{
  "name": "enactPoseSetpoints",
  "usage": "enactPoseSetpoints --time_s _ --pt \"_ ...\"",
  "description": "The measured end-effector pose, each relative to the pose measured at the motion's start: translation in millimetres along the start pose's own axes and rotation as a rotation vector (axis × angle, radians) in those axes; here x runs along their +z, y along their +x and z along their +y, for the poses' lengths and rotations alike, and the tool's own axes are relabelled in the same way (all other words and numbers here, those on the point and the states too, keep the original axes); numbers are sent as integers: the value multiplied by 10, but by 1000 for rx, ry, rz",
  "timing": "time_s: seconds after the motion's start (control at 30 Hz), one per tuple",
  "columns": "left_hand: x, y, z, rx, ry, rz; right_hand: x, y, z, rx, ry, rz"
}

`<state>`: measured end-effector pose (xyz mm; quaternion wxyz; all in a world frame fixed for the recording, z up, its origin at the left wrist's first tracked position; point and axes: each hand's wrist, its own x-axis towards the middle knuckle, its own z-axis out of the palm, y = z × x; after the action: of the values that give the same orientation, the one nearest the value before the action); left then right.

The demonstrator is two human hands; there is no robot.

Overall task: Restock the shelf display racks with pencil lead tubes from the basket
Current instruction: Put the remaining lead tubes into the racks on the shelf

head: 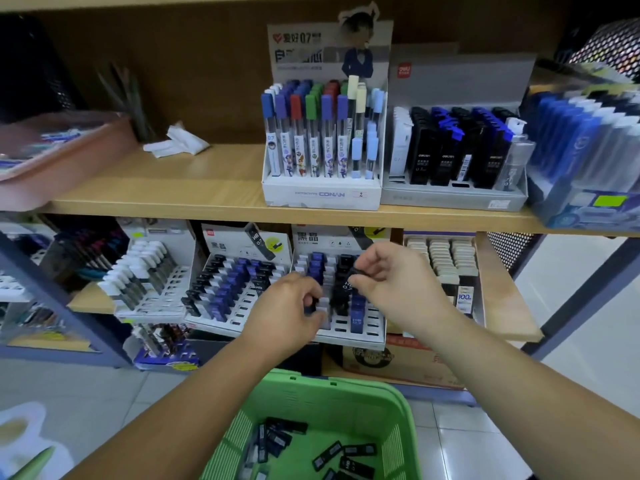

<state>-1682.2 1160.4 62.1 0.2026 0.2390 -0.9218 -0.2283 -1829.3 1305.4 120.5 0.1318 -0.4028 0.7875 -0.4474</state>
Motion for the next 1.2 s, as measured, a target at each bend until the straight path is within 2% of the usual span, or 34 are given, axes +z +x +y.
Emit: enactPoseSetpoints --time_s 0.1,0.23,0.57,1.07,1.2 --pt "-6 -10 -33 -13 -6 0 150 55 62 -46 -179 -30" --pt "-11 11 -49 -5 -23 -15 210 83 141 -9 -340 -101" --pt "7 51 -122 13 -76 -28 324 123 197 20 -220 -121" --pt "-1 42 -147 22 -54 -44 364 102 203 -125 -449 -195" --pt "-46 -42 -141 34 -81 -33 309 -44 157 -205 -595 -116"
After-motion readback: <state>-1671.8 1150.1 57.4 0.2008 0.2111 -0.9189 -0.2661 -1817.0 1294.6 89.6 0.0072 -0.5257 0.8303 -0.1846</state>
